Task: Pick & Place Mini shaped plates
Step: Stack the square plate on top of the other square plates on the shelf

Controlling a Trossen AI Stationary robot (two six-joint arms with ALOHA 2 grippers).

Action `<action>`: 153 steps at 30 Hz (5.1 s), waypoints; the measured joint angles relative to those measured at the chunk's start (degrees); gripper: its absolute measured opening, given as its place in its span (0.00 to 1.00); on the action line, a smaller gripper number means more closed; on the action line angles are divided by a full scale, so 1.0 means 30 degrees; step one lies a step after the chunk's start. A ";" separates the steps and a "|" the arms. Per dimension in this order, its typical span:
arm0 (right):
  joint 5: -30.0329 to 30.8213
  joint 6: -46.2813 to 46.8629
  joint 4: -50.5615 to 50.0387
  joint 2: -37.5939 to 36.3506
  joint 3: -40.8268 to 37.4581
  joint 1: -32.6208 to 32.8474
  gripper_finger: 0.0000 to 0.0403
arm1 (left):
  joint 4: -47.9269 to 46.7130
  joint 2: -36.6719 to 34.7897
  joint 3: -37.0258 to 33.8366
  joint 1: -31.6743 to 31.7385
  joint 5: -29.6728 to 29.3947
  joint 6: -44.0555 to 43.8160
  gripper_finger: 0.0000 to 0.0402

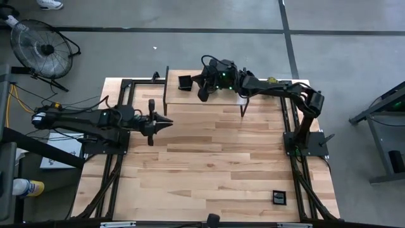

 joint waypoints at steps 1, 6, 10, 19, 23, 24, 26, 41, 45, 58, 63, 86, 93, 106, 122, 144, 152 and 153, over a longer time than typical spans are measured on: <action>-0.0166 -0.0005 -0.0016 0.0138 0.0183 -0.0103 0.02 | 0.0043 -0.0306 -0.0211 -0.0171 -0.0216 -0.0121 0.12; -0.0469 -0.0307 -0.1265 0.1320 0.2390 -0.0489 0.01 | 0.1774 -0.1306 -0.1547 -0.0389 -0.0254 -0.0336 0.12; -0.0481 -0.0777 -0.4105 0.3047 0.5408 -0.0515 0.00 | 0.3048 -0.1563 -0.2487 -0.0385 -0.0339 -0.0400 0.12; 0.1700 -0.0258 -0.9958 0.5930 1.1464 -0.0936 0.00 | 0.3244 -0.1584 -0.2726 -0.0385 -0.0327 -0.0762 0.12; 0.1850 0.1848 -0.9923 0.6002 1.1633 -0.1321 0.00 | 0.3244 -0.1584 -0.2726 -0.0385 -0.0342 -0.0836 0.12; 0.1792 0.2400 -1.0130 0.6002 1.1633 -0.1396 0.00 | 0.3237 -0.1578 -0.2726 -0.0385 -0.0342 -0.0889 0.12; 0.1786 0.3222 -1.0447 0.6002 1.1633 -0.1528 0.00 | 0.3243 -0.1577 -0.2726 -0.0385 -0.0342 -0.0910 0.12; 0.0739 0.6480 -0.9273 0.6673 1.1633 -0.1719 0.00 | 0.3237 -0.1564 -0.2699 -0.0380 -0.0757 -0.1316 0.12; 0.0700 0.6693 -0.9206 0.6856 1.1648 -0.1719 0.00 | 0.3222 -0.1561 -0.2697 -0.0382 -0.0817 -0.1323 0.12; 0.1883 0.6309 -1.1443 0.7007 1.1626 -0.1683 0.00 | 0.2807 -0.1555 -0.2697 -0.0385 -0.0888 -0.1395 0.12; 0.1875 0.6160 -1.1527 0.7007 1.1626 -0.1676 0.00 | 0.2812 -0.1555 -0.2697 -0.0385 -0.0893 -0.1396 0.12; 0.2995 0.4885 -1.0954 0.7474 1.1619 -0.1333 0.00 | 0.2661 -0.1555 -0.2697 -0.0385 -0.0866 -0.1492 0.12; 0.1936 0.4755 -0.9998 0.7466 1.1619 -0.1274 0.00 | 0.2661 -0.1557 -0.2697 -0.0385 -0.0866 -0.1520 0.12; 0.2133 0.4801 -1.1584 0.7445 1.1619 -0.0889 0.00 | 0.2656 -0.1555 -0.2697 -0.0385 -0.0866 -0.1596 0.12; 0.2167 0.4738 -1.2477 0.7418 1.3033 -0.0713 0.00 | 0.2202 -0.1555 -0.2697 -0.0384 -0.0866 -0.1826 0.12; 0.1956 0.2813 -1.5905 0.7408 1.3345 0.0375 0.00 | 0.2178 -0.1555 -0.2697 -0.0385 -0.0866 -0.1833 0.12; 0.1886 0.2645 -1.5967 0.7408 1.3345 0.0882 0.00 | 0.2173 -0.1560 -0.2697 -0.0382 -0.0866 -0.1840 0.12; 0.1889 0.2640 -1.5967 0.7408 1.3345 0.0949 0.00 | 0.2171 -0.1555 -0.2697 -0.0385 -0.0866 -0.1840 0.12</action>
